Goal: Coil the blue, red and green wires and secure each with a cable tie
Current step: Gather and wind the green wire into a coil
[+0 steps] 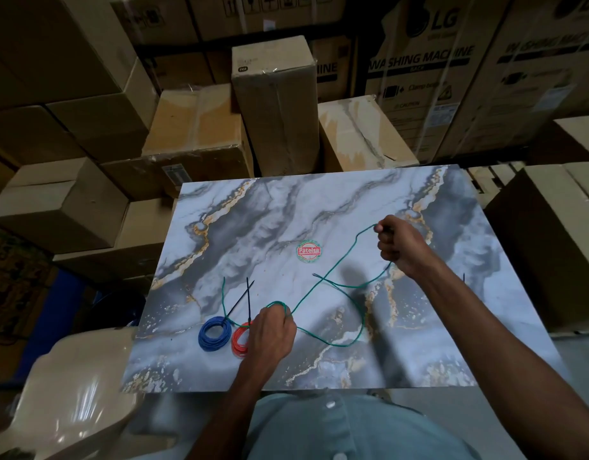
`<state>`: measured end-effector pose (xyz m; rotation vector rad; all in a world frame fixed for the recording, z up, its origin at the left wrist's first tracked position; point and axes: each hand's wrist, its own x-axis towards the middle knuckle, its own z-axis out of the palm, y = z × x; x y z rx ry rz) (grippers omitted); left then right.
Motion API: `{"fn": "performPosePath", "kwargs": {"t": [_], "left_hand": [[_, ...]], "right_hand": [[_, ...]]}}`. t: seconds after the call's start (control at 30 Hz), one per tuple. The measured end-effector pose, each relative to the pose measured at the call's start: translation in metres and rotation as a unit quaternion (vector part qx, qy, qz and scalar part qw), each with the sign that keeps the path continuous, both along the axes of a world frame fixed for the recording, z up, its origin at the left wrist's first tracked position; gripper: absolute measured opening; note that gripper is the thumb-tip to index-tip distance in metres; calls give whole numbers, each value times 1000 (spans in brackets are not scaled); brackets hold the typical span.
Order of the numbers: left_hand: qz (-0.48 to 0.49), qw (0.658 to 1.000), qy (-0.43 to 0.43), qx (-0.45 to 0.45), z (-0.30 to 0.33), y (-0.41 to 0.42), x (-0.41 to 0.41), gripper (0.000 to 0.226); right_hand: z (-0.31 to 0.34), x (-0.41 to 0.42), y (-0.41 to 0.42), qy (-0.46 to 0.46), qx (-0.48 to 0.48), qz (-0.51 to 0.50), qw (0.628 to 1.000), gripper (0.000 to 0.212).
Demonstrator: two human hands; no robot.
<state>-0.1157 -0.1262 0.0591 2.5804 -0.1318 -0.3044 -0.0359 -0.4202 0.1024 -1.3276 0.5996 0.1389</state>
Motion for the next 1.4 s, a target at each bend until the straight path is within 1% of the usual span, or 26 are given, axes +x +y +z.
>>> {"fn": "performPosePath", "kwargs": {"t": [0.03,0.07,0.1,0.13,0.17,0.23,0.27,0.37,0.43,0.47,0.5,0.53,0.57,0.6,0.63,0.67,0.7,0.73,0.83,0.9,0.97,1.03,1.1,1.23,1.33,1.4], "left_hand": [[1,1000,-7,7,1,1,1,40],[-1,1000,-16,16,4,3,2,37],[-5,1000,-22,21,5,5,3,33],[-10,999,-22,23,6,6,4,31],[-17,1000,-14,22,6,7,5,29],[-28,999,25,6,3,6,9,28],[-31,998,52,-14,3,4,11,27],[-46,988,102,-102,0,0,17,22],[-36,977,134,-162,5,-5,20,21],[-21,967,161,-196,10,-9,21,21],[-8,955,189,-229,18,-14,22,20],[7,942,219,-254,28,-19,23,19],[25,927,253,-277,36,-23,23,18],[41,908,289,-300,46,-26,24,17],[51,889,316,-328,53,-27,24,18],[55,869,331,-364,60,-28,25,17],[59,850,338,-401,65,-28,25,15],[62,832,342,-431,68,-27,25,17],[55,795,358,-487,74,-22,26,21],[41,769,376,-515,79,-18,27,21],[22,750,395,-530,82,-16,25,20],[-12,733,415,-538,85,-15,22,19],[-51,709,439,-549,90,-18,16,21],[-107,627,474,-609,98,-27,6,27],[-123,551,497,-659,102,-29,4,29],[-132,514,508,-679,104,-29,3,40]], "right_hand": [[-8,1,-5,-13,-150,14,988,27],[-17,2,-12,-29,-330,54,942,28],[-25,2,-19,-37,-479,105,871,29],[-33,3,-24,-33,-565,136,813,29],[-40,3,-29,-28,-594,142,791,29],[-51,2,-34,-12,-595,132,793,32],[-57,1,-33,-3,-602,139,786,32],[-69,-3,-21,22,-623,194,757,26],[-72,-7,-4,15,-641,238,730,34],[-69,-9,5,-9,-652,239,720,37],[-62,-12,16,-55,-653,227,720,38],[-53,-15,28,-115,-634,212,735,38],[-41,-21,43,-181,-590,199,761,40],[-27,-28,58,-236,-516,197,799,41],[-12,-34,72,-260,-425,213,841,39],[0,-40,84,-254,-330,234,879,36],[8,-45,93,-230,-260,255,902,33],[12,-50,100,-212,-222,264,914,32],[14,-58,103,-207,-239,247,916,28],[19,-58,99,-205,-212,242,924,24],[30,-54,92,-217,-165,264,925,26],[44,-48,83,-240,-140,305,911,23],[55,-42,74,-238,-130,342,900,20],[60,-32,65,-215,-98,366,900,12],[54,-30,66,-210,-42,338,917,7],[48,-33,68,-203,-7,313,928,5]]}}
